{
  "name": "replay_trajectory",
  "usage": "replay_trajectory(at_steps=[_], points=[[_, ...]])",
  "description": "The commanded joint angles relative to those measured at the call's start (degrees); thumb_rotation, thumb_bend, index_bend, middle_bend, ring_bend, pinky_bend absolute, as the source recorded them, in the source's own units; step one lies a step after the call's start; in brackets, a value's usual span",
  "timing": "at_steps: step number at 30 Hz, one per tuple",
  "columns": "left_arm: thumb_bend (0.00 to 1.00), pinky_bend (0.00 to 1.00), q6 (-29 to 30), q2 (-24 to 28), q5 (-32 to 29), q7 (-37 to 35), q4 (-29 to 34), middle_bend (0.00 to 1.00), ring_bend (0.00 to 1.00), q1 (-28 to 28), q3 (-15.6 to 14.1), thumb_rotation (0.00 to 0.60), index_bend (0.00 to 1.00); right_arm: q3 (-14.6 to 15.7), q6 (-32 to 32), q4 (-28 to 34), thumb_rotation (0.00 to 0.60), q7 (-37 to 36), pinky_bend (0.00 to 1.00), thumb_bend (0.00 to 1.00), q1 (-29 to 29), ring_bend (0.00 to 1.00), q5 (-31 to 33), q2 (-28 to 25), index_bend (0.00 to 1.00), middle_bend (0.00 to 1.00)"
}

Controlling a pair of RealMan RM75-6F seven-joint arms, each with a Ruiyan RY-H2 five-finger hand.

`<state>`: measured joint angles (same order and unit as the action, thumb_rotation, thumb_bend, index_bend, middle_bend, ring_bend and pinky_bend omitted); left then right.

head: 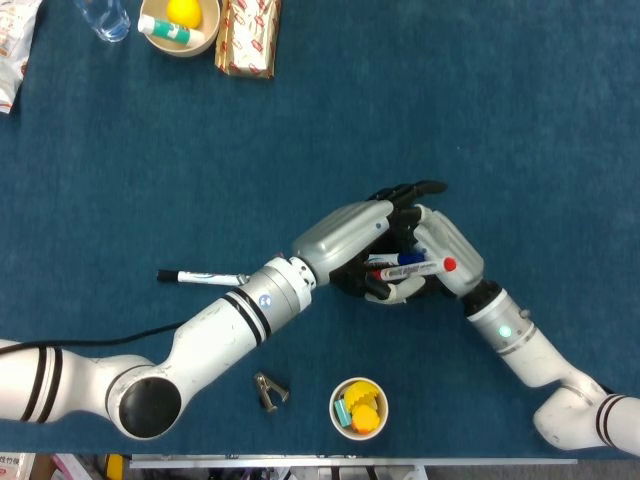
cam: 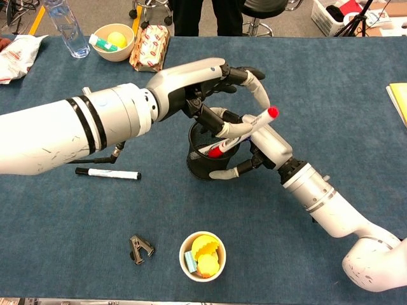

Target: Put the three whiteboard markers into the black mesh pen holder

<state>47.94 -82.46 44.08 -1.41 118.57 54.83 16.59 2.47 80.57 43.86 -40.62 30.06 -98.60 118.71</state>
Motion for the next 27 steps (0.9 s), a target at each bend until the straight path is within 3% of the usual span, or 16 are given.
replay_trajectory(at_steps=[1,6,14,20,27], points=[[0.35,0.01,-0.3,0.0,0.0,-0.5,-0.4,0.05,0.00,0.0,-0.2,0.600,0.23,0.0,0.0,0.1,0.600,0.0,0.49,0.00,0.0,0.44,0.1,-0.1,0.43,0.52],[0.35,0.01,-0.5,0.2,0.0,-1.4,-0.9,0.05,0.00,-0.3,-0.4,0.600,0.17,0.1,0.1,0.2,0.600,0.1,0.49,0.00,-0.1,0.44,0.2,-0.2,0.43,0.52],[0.35,0.01,0.8,2.2,0.2,-2.0,-0.4,0.05,0.00,-1.5,-0.8,0.600,0.19,0.4,1.0,0.7,0.600,1.0,0.49,0.00,-0.4,0.44,0.1,-1.7,0.43,0.52],[0.35,0.01,5.0,6.2,1.3,0.2,2.2,0.05,0.00,-3.5,-1.2,0.600,0.19,0.3,2.3,2.8,0.600,3.1,0.49,0.00,-1.1,0.44,0.2,-5.8,0.43,0.52],[0.35,0.01,12.4,13.6,3.9,0.3,7.8,0.05,0.00,-9.7,-2.4,0.600,0.22,0.2,3.9,7.4,0.600,6.5,0.49,0.00,-2.0,0.44,0.1,-12.3,0.43,0.53]])
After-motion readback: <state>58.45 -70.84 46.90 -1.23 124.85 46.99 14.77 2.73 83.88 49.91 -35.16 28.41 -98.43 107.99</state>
